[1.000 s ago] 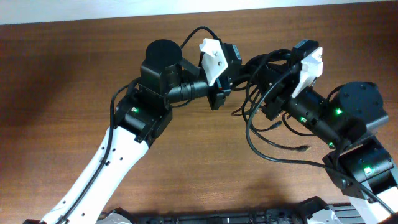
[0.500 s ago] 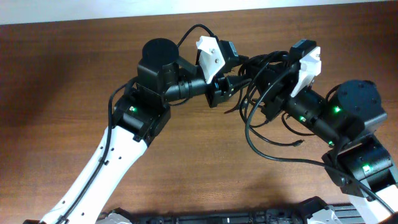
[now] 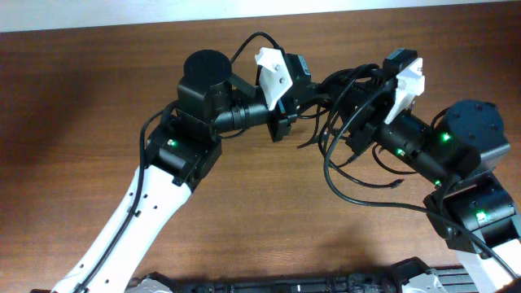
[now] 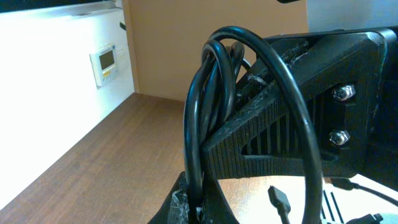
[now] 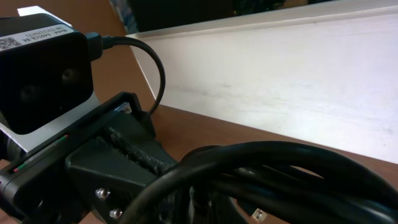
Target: Untangle cables
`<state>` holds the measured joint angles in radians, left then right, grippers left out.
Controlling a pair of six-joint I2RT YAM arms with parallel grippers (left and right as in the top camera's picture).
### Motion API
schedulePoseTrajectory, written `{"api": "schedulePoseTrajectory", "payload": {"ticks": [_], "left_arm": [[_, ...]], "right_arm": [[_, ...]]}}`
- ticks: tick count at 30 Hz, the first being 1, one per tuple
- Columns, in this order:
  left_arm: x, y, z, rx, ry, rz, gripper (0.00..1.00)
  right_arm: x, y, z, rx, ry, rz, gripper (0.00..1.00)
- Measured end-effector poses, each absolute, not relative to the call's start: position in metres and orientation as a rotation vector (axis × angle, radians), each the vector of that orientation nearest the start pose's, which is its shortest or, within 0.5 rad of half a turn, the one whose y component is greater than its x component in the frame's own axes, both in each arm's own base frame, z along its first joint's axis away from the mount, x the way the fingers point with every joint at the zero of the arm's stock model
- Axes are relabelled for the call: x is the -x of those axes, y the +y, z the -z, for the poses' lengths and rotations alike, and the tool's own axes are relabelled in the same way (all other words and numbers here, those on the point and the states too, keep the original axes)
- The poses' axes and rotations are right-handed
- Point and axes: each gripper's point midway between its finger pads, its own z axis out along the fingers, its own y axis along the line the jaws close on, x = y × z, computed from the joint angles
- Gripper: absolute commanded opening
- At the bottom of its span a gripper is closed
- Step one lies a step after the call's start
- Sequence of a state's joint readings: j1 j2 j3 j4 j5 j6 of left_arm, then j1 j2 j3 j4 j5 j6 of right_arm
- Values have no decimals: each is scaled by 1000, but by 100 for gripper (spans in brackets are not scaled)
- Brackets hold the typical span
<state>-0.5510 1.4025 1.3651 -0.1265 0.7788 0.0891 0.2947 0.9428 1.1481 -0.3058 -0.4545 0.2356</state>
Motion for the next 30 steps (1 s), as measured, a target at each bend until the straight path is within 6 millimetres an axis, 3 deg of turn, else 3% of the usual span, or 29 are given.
{"api": "schedulePoseTrajectory", "payload": {"ticks": [25, 26, 27, 30], "left_arm": [[-294, -306, -400, -1068, 1424, 970, 0], [-293, -306, -399, -1068, 1425, 971, 1], [-293, -306, -399, -1071, 1426, 975, 9], [-291, -304, -398, -1083, 1421, 991, 11]], "right_arm": [[-277, 179, -417, 519, 1631, -886, 4], [-277, 179, -417, 518, 1632, -887, 4], [-277, 179, -417, 518, 1632, -887, 4], [-275, 179, -416, 528, 1636, -902, 4]]}}
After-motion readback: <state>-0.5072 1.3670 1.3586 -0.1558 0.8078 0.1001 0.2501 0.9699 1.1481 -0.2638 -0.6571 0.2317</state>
